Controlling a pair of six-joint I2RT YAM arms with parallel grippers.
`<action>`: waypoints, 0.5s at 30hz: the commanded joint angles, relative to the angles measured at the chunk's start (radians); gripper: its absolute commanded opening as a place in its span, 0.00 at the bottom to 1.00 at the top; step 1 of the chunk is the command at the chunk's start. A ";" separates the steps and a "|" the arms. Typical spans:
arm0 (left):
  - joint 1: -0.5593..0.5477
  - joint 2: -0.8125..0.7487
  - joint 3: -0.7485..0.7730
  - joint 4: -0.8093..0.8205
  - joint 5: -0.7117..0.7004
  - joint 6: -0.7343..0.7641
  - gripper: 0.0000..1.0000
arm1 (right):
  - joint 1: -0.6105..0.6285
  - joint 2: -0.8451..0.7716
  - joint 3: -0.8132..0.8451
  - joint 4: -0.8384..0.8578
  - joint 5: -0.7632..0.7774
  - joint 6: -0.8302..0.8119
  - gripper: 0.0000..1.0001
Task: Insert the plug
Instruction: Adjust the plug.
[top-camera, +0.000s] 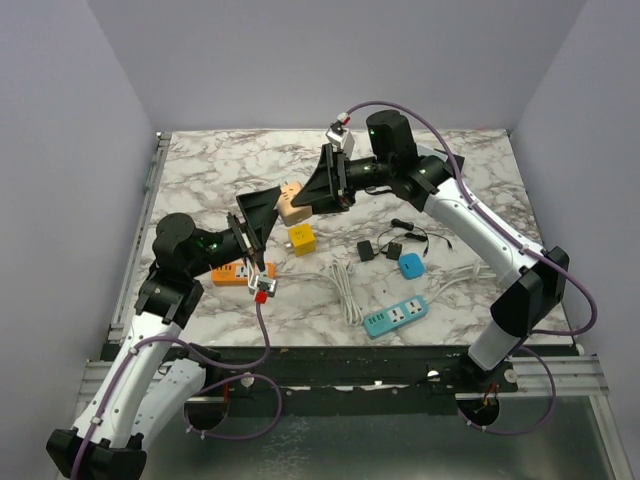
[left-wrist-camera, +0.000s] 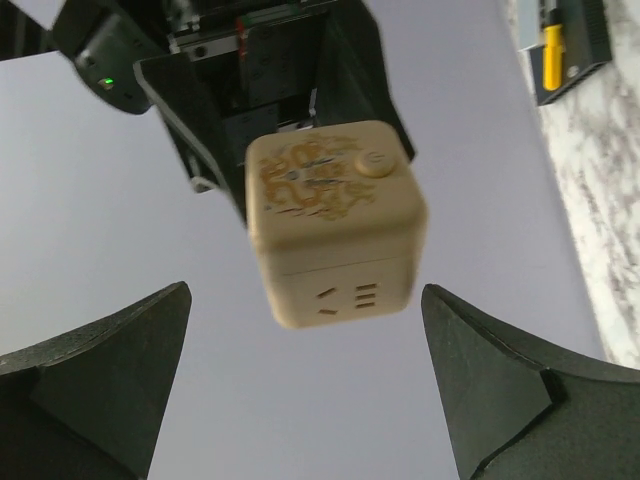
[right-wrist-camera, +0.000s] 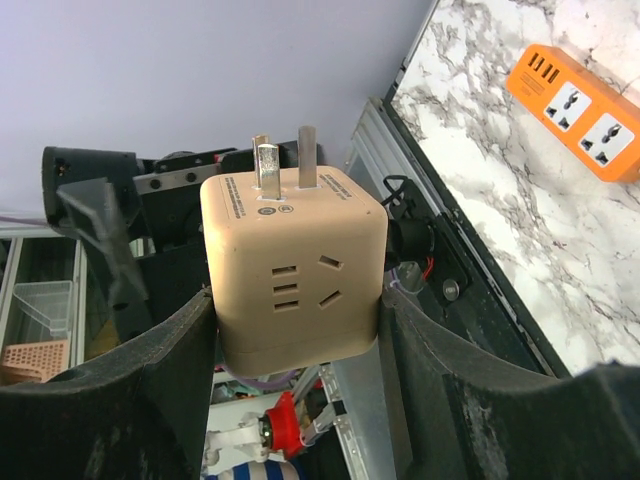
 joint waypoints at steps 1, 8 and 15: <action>-0.005 0.020 0.010 -0.160 0.048 0.089 0.99 | 0.014 0.000 0.035 0.007 -0.053 -0.015 0.01; -0.005 0.026 0.003 -0.195 0.026 0.159 0.99 | 0.015 -0.005 0.026 0.011 -0.063 -0.015 0.01; -0.005 0.064 0.023 -0.186 0.026 0.219 0.83 | 0.022 -0.002 0.005 0.037 -0.080 -0.004 0.01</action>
